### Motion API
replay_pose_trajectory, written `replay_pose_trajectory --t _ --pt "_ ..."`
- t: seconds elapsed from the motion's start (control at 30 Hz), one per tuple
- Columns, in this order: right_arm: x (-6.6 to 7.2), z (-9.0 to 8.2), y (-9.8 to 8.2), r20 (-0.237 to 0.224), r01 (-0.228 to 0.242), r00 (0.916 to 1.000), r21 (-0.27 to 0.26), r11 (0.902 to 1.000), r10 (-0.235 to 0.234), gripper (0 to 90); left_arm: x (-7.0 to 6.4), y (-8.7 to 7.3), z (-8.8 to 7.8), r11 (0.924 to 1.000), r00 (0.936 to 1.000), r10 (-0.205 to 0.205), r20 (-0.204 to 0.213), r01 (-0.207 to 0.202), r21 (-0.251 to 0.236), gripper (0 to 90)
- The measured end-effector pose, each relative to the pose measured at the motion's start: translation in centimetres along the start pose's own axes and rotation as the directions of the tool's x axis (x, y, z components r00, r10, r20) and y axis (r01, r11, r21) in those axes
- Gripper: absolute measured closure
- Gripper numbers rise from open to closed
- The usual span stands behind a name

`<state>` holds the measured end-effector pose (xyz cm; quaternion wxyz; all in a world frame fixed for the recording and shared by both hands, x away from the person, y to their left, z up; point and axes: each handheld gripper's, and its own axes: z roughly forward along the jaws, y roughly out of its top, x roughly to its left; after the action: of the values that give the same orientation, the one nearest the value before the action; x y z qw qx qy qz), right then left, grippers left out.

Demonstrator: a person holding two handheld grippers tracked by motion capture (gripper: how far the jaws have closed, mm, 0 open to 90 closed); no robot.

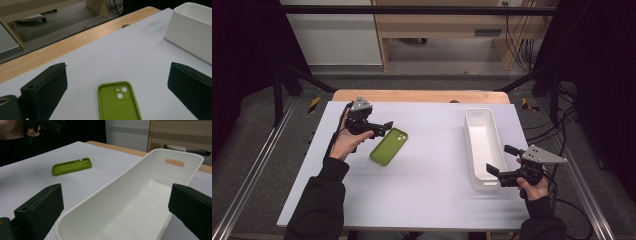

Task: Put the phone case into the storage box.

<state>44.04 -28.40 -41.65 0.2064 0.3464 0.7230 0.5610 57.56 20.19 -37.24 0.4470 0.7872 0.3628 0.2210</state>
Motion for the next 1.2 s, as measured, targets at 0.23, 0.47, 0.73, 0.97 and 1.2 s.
replay_pose_trajectory --t 0.23,0.47,0.73,0.97,1.2 --pt "0.0 0.0 0.0 0.001 0.0 1.0 0.001 1.0 0.0 0.4 0.1 -0.2 0.6 0.9999 1.0 0.0 0.0 0.0 0.013 2.2" --pt "0.0 0.0 0.0 0.0 -0.001 1.0 -0.001 1.0 0.001 0.4 0.2 -0.5 1.1 0.9994 1.0 0.003 0.007 -0.003 0.033 2.1" --pt "0.0 0.0 0.0 0.002 -0.001 1.0 0.001 1.0 0.001 0.3 0.5 -1.0 1.7 0.9977 1.0 -0.004 0.005 0.003 0.067 2.4" --pt "0.0 0.0 0.0 0.002 -0.001 1.0 0.002 1.0 0.001 0.3 0.6 -1.3 2.2 0.9962 1.0 -0.008 0.002 0.008 0.087 2.6" --pt "0.0 0.0 -0.1 0.001 -0.002 1.0 0.003 1.0 0.002 0.3 0.8 -1.8 2.4 0.9957 0.9998 -0.021 0.0 0.021 0.09 3.2"
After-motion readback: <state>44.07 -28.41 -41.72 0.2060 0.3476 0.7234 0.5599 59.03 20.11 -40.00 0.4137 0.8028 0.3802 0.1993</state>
